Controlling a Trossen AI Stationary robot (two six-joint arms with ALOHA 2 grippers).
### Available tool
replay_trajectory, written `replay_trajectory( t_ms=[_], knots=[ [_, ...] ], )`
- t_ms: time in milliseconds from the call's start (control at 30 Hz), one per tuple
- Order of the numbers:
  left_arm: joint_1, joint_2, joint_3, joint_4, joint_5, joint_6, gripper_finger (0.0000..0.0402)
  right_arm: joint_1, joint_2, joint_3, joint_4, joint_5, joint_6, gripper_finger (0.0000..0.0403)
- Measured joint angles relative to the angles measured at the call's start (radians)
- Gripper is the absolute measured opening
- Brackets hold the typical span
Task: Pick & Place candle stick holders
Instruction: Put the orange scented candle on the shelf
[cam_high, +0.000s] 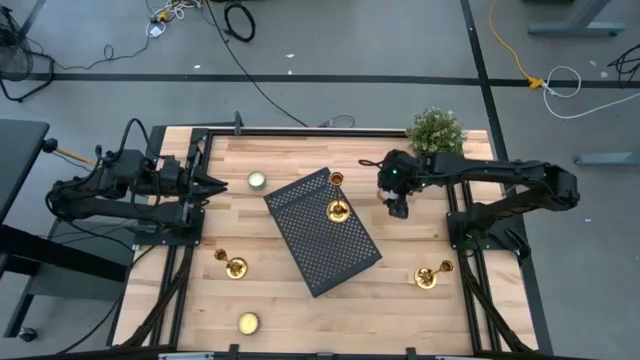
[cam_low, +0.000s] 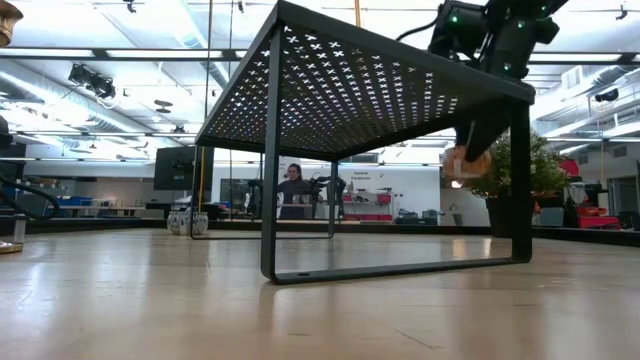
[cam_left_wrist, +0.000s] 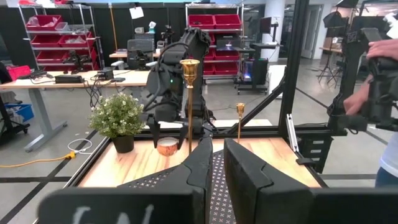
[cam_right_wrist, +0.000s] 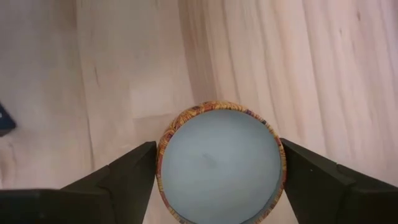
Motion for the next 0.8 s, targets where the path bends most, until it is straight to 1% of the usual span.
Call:
replay_trajectory(
  t_ms=[367, 800],
  knots=[
    [0.000, 0.000, 0.000, 0.000, 0.000, 0.000, 0.0046, 0.000, -0.045, 0.052, -0.062, -0.001, -0.019, 0.0304],
    [0.000, 0.000, 0.000, 0.000, 0.000, 0.000, 0.0046, 0.063, -0.191, 0.052, -0.106, -0.004, -0.042, 0.0304]
  ],
)
